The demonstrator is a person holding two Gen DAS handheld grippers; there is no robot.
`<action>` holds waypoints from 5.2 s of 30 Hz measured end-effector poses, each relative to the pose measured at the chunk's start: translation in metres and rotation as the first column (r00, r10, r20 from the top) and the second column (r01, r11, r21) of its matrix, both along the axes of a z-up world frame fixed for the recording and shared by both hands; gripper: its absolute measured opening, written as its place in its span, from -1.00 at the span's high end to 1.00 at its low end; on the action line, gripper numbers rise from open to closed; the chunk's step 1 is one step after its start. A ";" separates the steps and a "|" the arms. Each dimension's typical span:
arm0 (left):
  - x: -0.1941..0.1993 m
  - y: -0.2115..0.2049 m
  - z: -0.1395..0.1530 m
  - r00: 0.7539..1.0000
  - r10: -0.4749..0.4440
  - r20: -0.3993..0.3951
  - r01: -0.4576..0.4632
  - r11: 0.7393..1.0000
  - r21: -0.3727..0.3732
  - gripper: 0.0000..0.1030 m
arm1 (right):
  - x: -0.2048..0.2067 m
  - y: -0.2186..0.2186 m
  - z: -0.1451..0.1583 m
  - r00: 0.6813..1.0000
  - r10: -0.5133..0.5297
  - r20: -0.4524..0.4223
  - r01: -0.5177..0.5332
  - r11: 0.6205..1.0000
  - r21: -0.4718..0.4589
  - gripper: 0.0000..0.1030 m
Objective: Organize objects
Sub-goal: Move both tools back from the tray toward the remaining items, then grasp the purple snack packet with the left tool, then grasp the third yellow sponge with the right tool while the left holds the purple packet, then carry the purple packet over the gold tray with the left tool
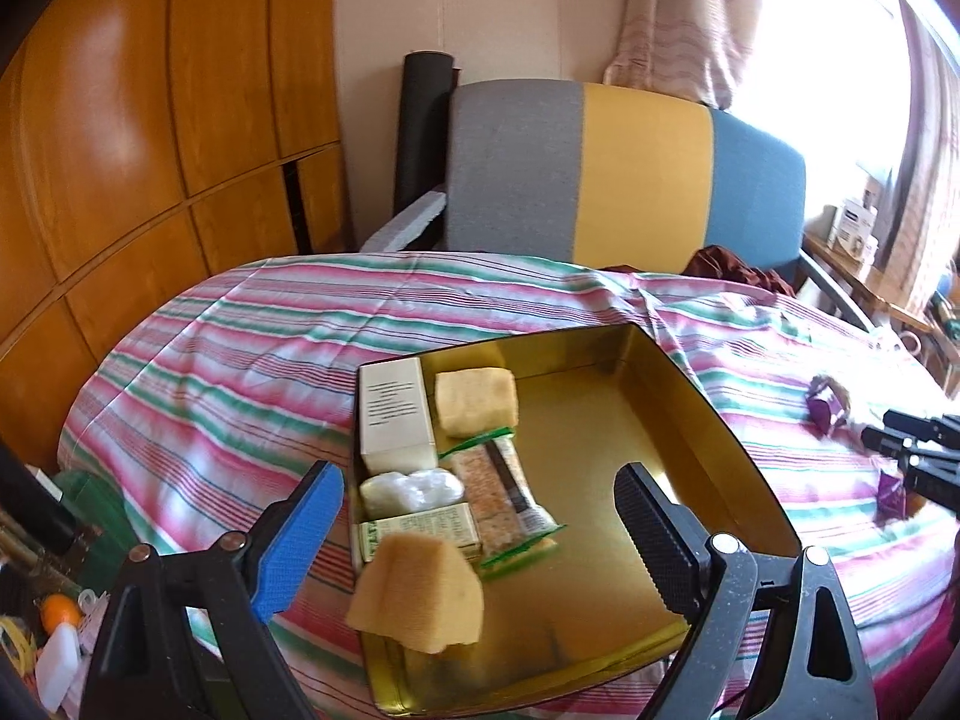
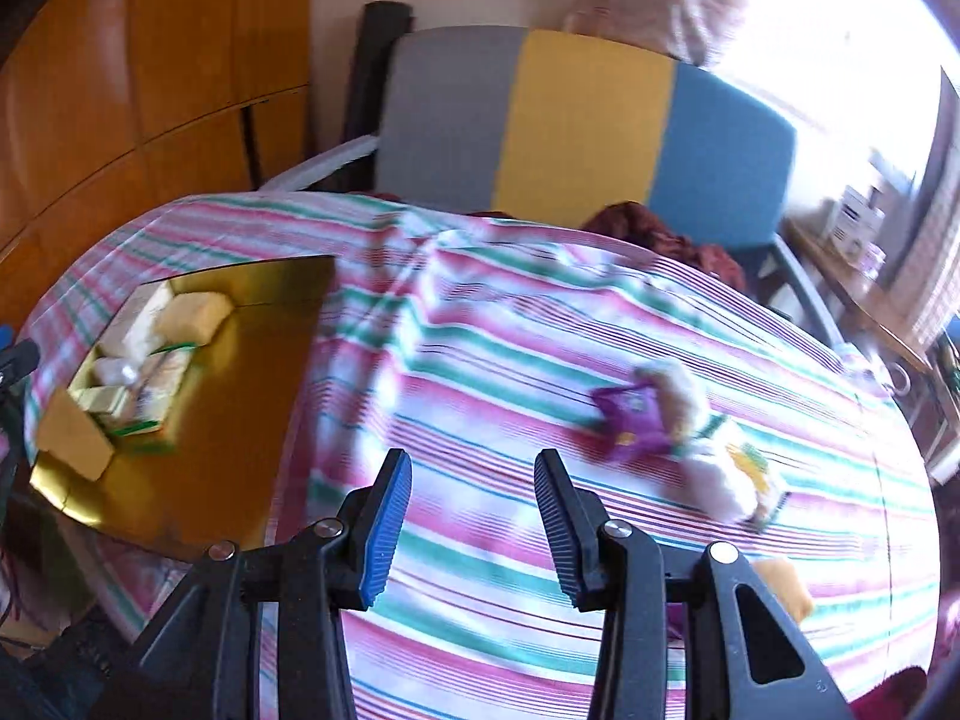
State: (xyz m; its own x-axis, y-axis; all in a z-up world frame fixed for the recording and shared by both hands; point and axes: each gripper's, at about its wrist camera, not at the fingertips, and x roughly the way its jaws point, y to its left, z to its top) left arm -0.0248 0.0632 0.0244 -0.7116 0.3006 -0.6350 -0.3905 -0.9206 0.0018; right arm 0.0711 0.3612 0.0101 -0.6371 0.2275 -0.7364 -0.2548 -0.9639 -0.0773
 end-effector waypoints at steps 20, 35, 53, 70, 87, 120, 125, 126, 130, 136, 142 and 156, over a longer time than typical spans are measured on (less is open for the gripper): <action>0.016 0.094 -0.001 0.973 -0.230 0.011 0.230 0.973 -0.028 -0.80 | 0.118 0.190 -0.020 0.690 -0.722 -0.042 0.670 0.660 -0.341 0.13; 0.042 0.192 -0.014 0.896 -0.429 0.111 0.433 0.901 -0.012 -0.79 | 0.130 0.203 -0.032 0.674 -0.739 0.008 0.652 0.590 -0.476 0.11; 0.015 0.308 -0.057 0.811 -0.458 0.364 0.457 0.884 0.095 -0.40 | 0.123 0.204 -0.035 0.712 -0.702 0.006 0.602 0.606 -0.519 0.11; -0.035 0.408 -0.093 0.794 -0.321 0.516 0.279 0.947 0.160 -0.42 | 0.119 0.210 -0.045 0.728 -0.685 0.031 0.571 0.580 -0.581 0.11; -0.023 0.365 -0.106 0.793 -0.407 0.454 0.412 0.906 0.091 0.02 | 0.157 0.236 -0.054 0.595 -0.802 0.050 0.617 0.417 -0.668 0.11; 0.036 0.300 -0.098 0.805 -0.506 0.309 0.522 0.852 0.039 0.05 | 0.105 0.227 -0.082 0.661 -0.713 0.236 0.732 0.542 -0.412 -0.50; 0.043 0.294 -0.093 0.807 -0.517 0.287 0.529 0.847 0.038 0.05 | 0.094 0.226 -0.093 0.676 -0.676 0.294 0.734 0.580 -0.353 -0.32; 0.043 0.292 -0.091 0.806 -0.520 0.283 0.530 0.847 0.045 0.05 | 0.094 0.225 -0.093 0.676 -0.675 0.295 0.734 0.584 -0.346 -0.29; 0.048 0.282 -0.077 0.814 -0.528 0.243 0.535 0.844 0.042 0.05 | 0.092 0.225 -0.093 0.678 -0.670 0.302 0.733 0.593 -0.332 -0.27; 0.052 0.258 -0.047 0.833 -0.526 0.173 0.524 0.850 0.060 0.05 | 0.091 0.226 -0.096 0.677 -0.667 0.310 0.734 0.586 -0.343 -0.30; 0.052 0.232 -0.025 0.854 -0.506 0.124 0.502 0.863 0.061 0.05 | 0.088 0.226 -0.097 0.679 -0.666 0.309 0.733 0.595 -0.330 -0.29; 0.023 0.151 -0.021 0.914 -0.380 0.143 0.368 0.924 0.104 0.05 | 0.082 0.224 -0.101 0.698 -0.640 0.320 0.716 0.620 -0.321 -0.45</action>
